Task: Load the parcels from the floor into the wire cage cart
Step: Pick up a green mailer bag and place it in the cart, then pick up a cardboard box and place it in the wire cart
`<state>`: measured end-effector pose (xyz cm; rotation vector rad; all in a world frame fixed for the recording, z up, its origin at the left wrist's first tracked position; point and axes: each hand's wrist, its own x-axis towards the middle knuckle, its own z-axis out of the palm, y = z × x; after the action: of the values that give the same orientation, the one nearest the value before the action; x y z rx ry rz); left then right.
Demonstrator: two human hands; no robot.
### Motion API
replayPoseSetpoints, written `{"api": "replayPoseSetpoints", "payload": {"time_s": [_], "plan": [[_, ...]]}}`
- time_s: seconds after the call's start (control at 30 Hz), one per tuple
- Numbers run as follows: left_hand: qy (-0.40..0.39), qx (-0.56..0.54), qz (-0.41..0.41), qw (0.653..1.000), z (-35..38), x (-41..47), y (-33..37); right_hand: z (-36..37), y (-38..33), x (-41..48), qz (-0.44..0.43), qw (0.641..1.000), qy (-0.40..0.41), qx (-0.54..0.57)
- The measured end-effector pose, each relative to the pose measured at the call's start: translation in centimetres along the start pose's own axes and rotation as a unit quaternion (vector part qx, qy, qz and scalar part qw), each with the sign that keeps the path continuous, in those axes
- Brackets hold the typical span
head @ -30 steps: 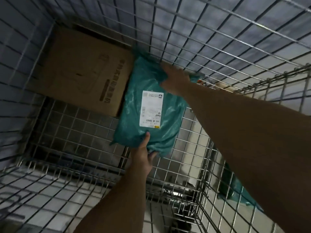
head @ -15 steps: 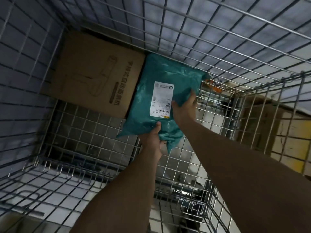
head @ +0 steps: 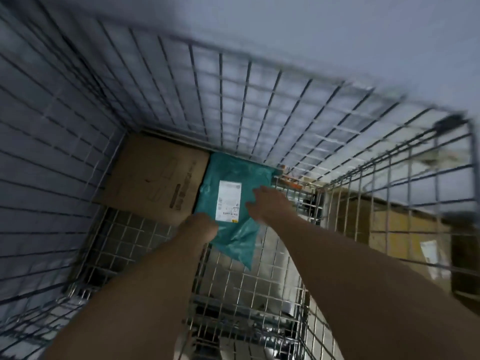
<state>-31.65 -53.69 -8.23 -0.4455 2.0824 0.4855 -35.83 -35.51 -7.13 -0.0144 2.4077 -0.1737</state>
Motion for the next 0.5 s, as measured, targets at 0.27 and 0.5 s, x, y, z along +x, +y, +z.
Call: {"api": "replayPoseSetpoints", "payload": {"time_s": [0.27,0.5], "plan": [[0.261,0.228,0.205,0.915,-17.8,-23.0,12.1,-24.5,1.1,-16.8,-0.068,0.992,0.103,-0.041],[0.443,0.277,0.226,0.822,-26.2,-49.9,20.2,-44.2,3.9,-38.8,-0.093,0.940,0.321,-0.072]]}}
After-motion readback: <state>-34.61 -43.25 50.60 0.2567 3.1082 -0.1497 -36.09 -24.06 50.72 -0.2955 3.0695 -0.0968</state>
